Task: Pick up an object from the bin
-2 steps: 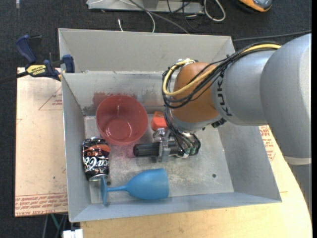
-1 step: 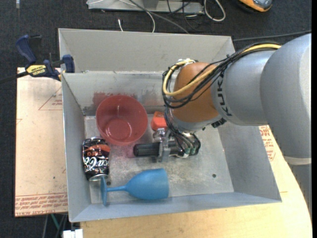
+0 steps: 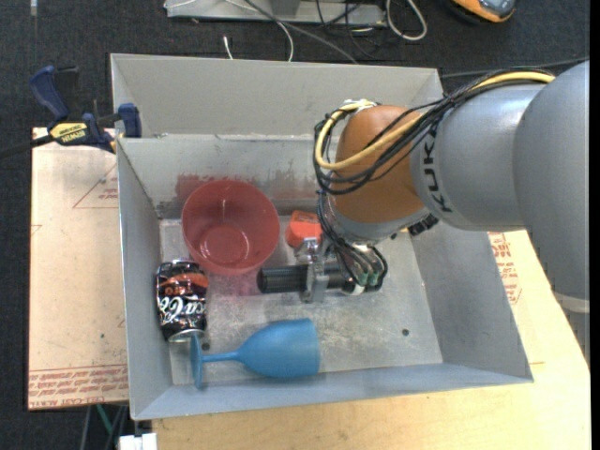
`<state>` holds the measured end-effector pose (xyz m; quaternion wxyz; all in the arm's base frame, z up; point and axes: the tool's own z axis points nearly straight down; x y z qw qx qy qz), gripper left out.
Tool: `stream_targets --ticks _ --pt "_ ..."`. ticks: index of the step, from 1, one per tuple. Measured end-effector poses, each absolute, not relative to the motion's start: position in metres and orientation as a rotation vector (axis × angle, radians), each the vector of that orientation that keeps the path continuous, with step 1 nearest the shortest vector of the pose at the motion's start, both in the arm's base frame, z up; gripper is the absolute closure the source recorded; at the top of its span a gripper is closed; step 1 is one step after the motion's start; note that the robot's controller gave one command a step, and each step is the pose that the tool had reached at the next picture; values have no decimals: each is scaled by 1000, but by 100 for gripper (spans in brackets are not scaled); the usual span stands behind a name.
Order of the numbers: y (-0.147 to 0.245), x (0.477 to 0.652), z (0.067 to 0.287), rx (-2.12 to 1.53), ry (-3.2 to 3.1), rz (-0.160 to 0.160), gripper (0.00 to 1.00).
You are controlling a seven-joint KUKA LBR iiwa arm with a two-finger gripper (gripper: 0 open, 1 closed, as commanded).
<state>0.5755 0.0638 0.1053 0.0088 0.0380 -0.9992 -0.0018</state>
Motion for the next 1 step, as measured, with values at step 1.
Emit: stream_targets --ticks 1 --pt "64 578 152 119 -3131 -7 100"
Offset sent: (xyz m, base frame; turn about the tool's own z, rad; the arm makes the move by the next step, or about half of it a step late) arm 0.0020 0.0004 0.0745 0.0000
